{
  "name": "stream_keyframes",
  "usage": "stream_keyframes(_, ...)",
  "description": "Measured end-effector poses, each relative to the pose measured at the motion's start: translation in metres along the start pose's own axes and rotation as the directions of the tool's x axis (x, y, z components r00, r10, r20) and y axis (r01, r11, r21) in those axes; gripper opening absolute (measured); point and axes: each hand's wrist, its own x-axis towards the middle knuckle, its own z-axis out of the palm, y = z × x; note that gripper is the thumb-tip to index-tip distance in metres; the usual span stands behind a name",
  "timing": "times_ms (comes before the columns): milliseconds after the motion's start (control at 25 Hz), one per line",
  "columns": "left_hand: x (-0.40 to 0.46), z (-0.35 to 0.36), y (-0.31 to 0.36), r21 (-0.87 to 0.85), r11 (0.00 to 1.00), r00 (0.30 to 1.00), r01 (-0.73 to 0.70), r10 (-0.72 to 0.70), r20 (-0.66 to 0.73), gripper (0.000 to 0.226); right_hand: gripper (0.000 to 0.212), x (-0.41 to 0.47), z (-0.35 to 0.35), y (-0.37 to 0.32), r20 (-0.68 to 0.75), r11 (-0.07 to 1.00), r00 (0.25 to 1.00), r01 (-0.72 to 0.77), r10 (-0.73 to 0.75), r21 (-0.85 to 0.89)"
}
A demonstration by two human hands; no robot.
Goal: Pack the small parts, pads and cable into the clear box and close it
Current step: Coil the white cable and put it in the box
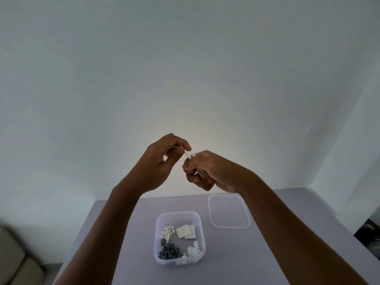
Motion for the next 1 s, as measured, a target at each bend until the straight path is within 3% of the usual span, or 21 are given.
stream_keyframes(120,0.003,0.002,0.002,-0.026,0.998,0.998,-0.05,0.051,0.027,0.021,0.036,-0.002,-0.009,0.006,0.138,0.96,0.99,0.001,-0.041,0.279)
stream_keyframes(240,0.003,0.005,-0.001,-0.045,0.997,0.999,-0.054,0.054,-0.008,0.019,0.034,0.002,-0.014,0.012,0.324,0.832,0.936,-0.072,-0.133,0.551)
stream_keyframes(320,0.003,0.007,-0.004,-0.045,0.999,0.999,-0.025,0.023,-0.043,0.018,0.031,0.005,-0.012,0.012,0.393,0.758,0.894,-0.102,-0.214,0.644)
stream_keyframes(720,0.003,0.008,-0.001,-0.47,0.87,0.988,0.148,-0.108,0.112,0.025,0.03,0.011,-0.018,0.009,0.325,0.652,0.881,-0.025,-0.344,0.758)
stream_keyframes(840,0.005,0.006,0.002,-0.405,0.905,0.982,0.131,-0.064,0.175,0.027,0.031,0.013,-0.02,0.011,0.334,0.675,0.87,-0.002,-0.363,0.738)
stream_keyframes(1000,0.008,0.009,0.001,-0.273,0.956,0.983,0.107,-0.06,0.175,0.014,0.031,0.015,-0.022,0.016,0.321,0.751,0.886,0.044,-0.334,0.659)
